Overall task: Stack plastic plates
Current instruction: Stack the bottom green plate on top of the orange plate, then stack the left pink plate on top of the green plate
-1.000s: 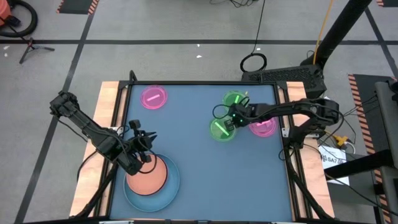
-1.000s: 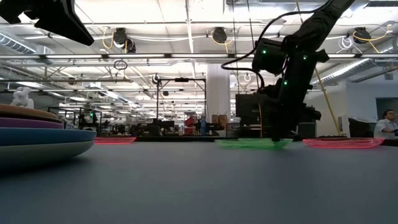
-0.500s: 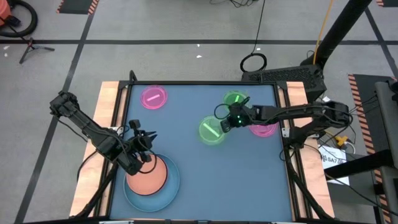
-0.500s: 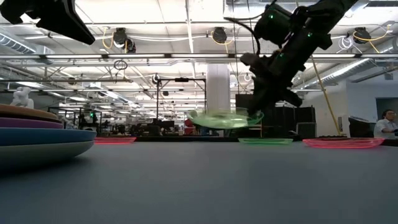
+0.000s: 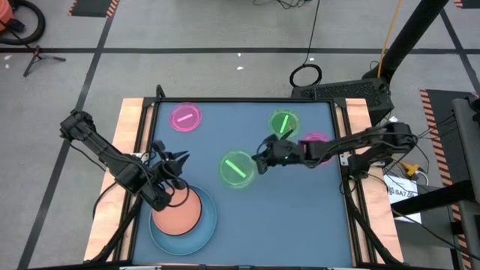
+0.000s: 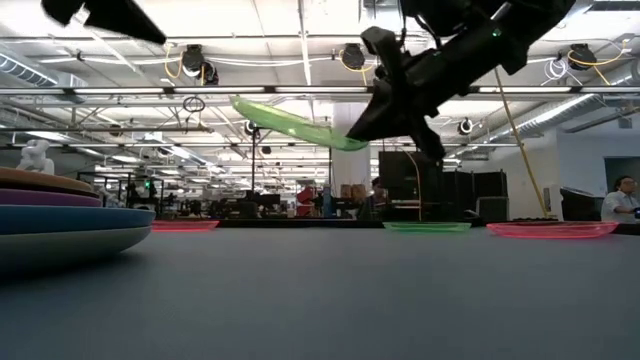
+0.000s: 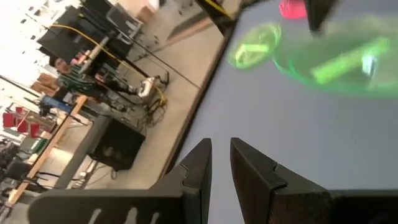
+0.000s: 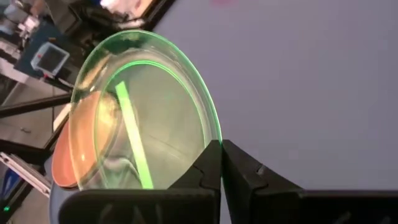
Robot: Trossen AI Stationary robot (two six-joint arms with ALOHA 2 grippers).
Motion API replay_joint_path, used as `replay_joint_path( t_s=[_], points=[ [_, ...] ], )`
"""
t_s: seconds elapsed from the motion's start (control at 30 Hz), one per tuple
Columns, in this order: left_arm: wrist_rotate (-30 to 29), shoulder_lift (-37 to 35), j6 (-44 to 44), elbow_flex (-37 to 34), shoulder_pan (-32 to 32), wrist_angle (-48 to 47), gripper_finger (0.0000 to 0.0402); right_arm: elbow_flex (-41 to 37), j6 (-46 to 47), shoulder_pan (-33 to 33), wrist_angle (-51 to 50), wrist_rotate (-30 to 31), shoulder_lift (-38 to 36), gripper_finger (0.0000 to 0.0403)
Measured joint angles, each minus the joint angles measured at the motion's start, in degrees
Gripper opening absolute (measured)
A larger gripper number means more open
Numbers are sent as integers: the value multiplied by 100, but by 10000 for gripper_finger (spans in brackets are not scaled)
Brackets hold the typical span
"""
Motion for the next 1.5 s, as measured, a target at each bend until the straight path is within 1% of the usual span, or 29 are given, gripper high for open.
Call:
replay_joint_path(
  t_s=[0.2,0.27,0.4,0.53,0.7,0.8,0.87,1.0,1.1,1.33,1.5],
  points=[
    [-53,-2,-12,657,-201,7,67,921,-65,242,-24,-28,923,0],
    [-49,-2,-48,750,-355,7,67,1335,-133,281,-164,-177,1245,0],
    [-42,-2,-53,757,-689,-46,67,2323,-297,330,-602,-475,1938,0],
    [-65,-2,-84,757,-908,-119,67,3377,-502,398,-1180,-520,2621,0],
    [-82,-1,-83,757,-1003,-123,67,4477,-656,437,-1529,-750,3371,0],
    [-84,-2,-86,757,-1001,-125,67,5004,-692,453,-1656,-930,3742,0],
    [-84,0,-87,757,-1001,-130,67,5310,-707,478,-1736,-938,3952,0],
    [-84,0,-89,757,-1001,-129,67,5688,-849,522,-1757,-966,4252,3],
    [-84,0,-85,757,-1001,-132,67,5865,-849,550,-1795,-965,4382,16],
    [-84,0,-85,757,-1001,-130,67,5904,-871,555,-1835,-941,4451,58],
    [-84,0,-83,757,-1001,-128,67,5904,-958,555,-1739,-941,4444,78]
  ],
)
